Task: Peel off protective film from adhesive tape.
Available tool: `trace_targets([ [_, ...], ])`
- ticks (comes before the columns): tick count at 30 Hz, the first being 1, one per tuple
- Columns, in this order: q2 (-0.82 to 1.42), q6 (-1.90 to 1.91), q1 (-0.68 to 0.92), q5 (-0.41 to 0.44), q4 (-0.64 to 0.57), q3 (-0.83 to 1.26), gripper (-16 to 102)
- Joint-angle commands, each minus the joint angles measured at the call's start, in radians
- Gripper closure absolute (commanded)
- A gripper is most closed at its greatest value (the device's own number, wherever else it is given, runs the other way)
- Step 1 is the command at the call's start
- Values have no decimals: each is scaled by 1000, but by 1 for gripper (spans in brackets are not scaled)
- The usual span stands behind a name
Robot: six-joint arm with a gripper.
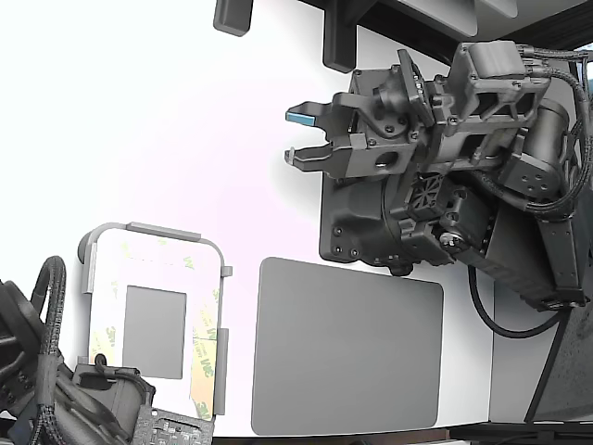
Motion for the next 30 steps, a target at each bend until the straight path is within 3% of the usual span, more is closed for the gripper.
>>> trace_targets([
  [1,8,-6,-8,-14,-6,-28,-14],
  [5,-60,43,11,92,-21,-31,-14],
  [8,-100,61,117,201,-26,-28,-14],
  [11,-37,97,170,291,-20,-9,-14],
  [15,28,106,189,327,-9,11,-14],
  [21,28,166,356,529,-2,8,-14],
  [30,28,149,368,508,-5,8,-14],
])
